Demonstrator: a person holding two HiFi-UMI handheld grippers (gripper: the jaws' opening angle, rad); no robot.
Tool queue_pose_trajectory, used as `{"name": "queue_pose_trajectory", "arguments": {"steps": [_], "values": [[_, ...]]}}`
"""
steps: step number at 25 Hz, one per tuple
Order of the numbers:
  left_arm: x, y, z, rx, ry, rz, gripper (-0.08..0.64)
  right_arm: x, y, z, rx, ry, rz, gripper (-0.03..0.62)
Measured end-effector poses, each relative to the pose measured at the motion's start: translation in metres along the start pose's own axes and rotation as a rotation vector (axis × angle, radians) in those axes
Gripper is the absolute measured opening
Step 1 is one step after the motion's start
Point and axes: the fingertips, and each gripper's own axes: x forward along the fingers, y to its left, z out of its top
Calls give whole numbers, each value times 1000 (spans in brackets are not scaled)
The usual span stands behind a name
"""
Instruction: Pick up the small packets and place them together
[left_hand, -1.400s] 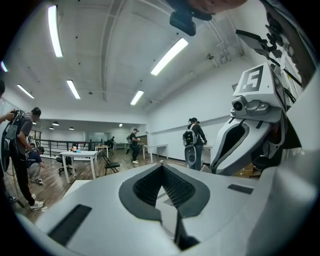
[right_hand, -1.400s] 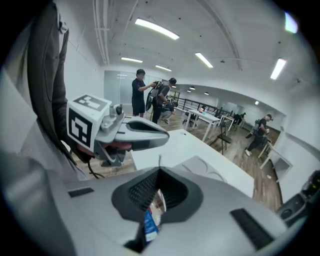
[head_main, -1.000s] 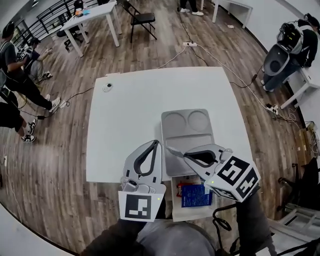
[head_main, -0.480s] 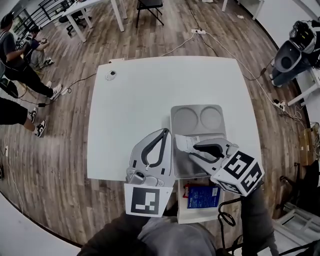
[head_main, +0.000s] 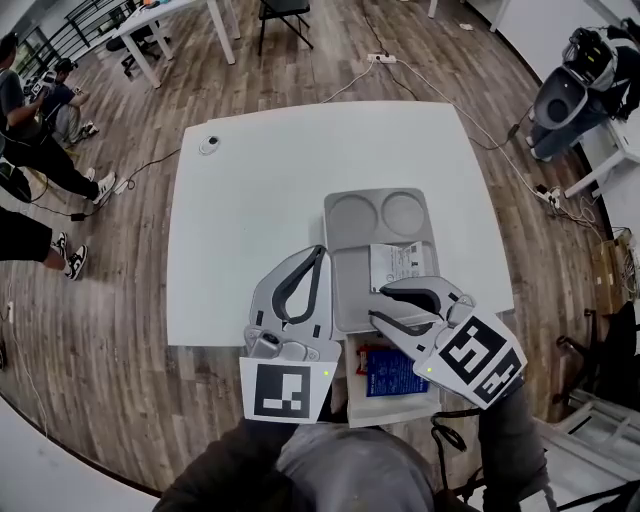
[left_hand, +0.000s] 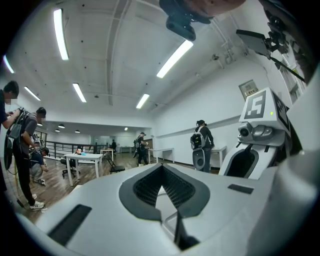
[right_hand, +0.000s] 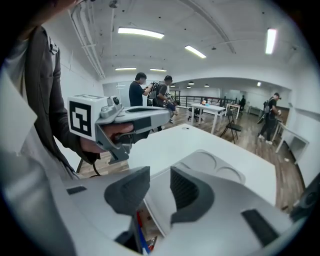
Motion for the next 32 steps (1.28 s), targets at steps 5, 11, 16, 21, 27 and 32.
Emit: {"name": "queue_pose_trajectory", "arguments": {"steps": [5,11,16,21,27,32], "values": [[-16,-23,20,28,-46,-23,0,-36,15,3,-16,-36,-52,128],[-21,-51,27,72,-60,-59,0,-53,37,-28,16,-22,-72,128],[-8,-60,18,86,14,-47,0,-54,62,-64,52,10,-49,128],[2,-58,-11,64,165,-5,0,-38,84,-97,50,69,-18,128],[4,-62,-13,66,165,-14,0,-20,91,-112,49,107,-6,129],[6,-63,-18,68,158,-13,0,-3,91,-130,15,187,11,147]]}}
